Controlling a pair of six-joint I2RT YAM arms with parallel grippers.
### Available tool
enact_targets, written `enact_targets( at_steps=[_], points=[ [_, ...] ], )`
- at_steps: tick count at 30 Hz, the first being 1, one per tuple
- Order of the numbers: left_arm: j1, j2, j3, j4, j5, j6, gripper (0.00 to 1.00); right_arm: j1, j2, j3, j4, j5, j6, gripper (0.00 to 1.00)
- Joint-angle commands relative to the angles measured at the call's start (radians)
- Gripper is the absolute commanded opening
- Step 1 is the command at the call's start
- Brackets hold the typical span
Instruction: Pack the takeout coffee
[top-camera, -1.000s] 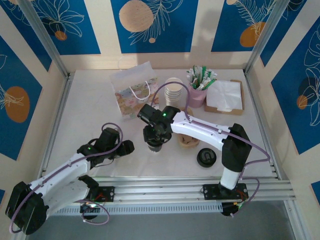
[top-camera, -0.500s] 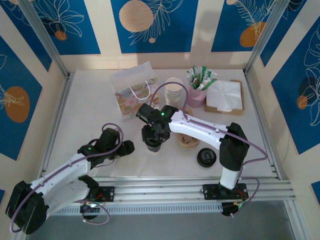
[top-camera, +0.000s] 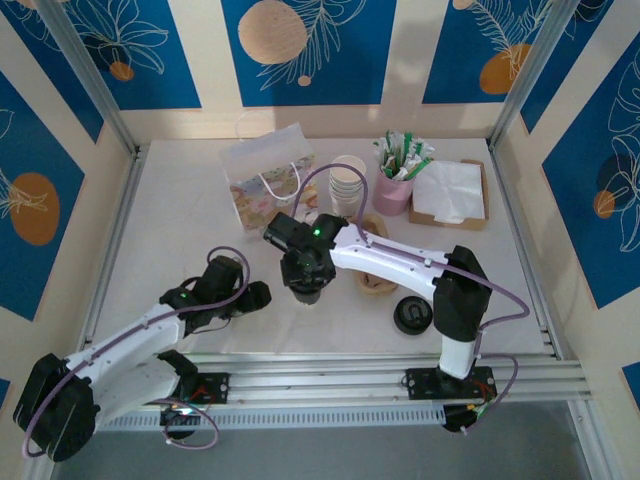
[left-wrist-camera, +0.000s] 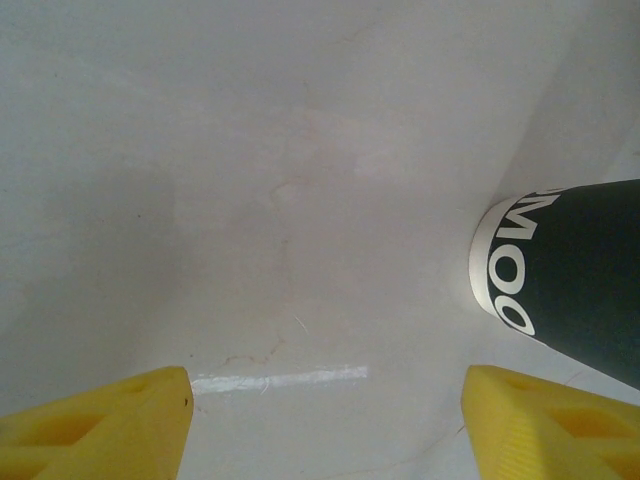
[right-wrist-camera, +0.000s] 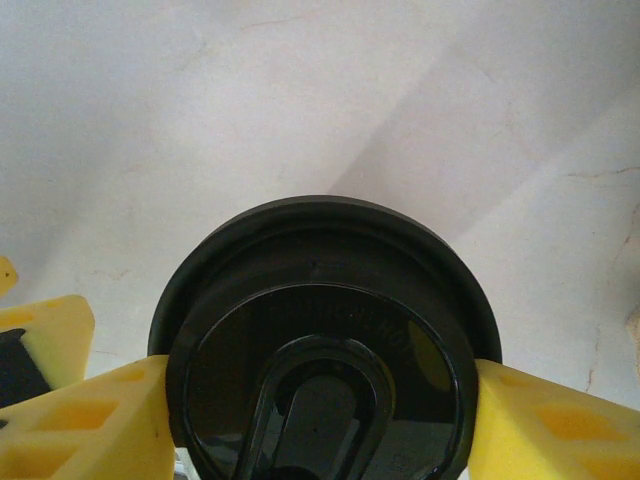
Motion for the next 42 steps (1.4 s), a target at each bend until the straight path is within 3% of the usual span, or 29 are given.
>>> enact_targets(
  at_steps=[1, 9, 19, 25, 32, 42],
  points=[
    [-0.015, 0.01, 0.018, 0.003, 0.004, -0.005, 0.71, 0.012, 0.113, -0.111, -0.12, -0.004, 0.025, 0.61],
    [-0.018, 0.024, 0.033, 0.0, 0.0, -0.002, 0.71, 0.014, 0.132, -0.162, -0.129, 0.022, 0.04, 0.6],
    [-0.024, 0.027, 0.045, -0.022, -0.014, 0.006, 0.71, -0.057, 0.109, -0.255, 0.003, -0.227, 0.032, 0.58],
    [-0.024, 0.023, 0.045, -0.025, -0.026, 0.001, 0.71, -0.021, 0.145, -0.163, -0.144, -0.035, 0.04, 0.57],
    [-0.024, 0.015, 0.089, -0.063, -0.06, 0.021, 0.7, -0.038, 0.036, -0.126, -0.088, -0.066, 0.054, 0.57],
    [-0.024, -0.082, 0.116, -0.137, -0.141, 0.027, 0.7, -0.06, -0.256, -0.082, -0.102, -0.005, 0.018, 0.57]
  ],
)
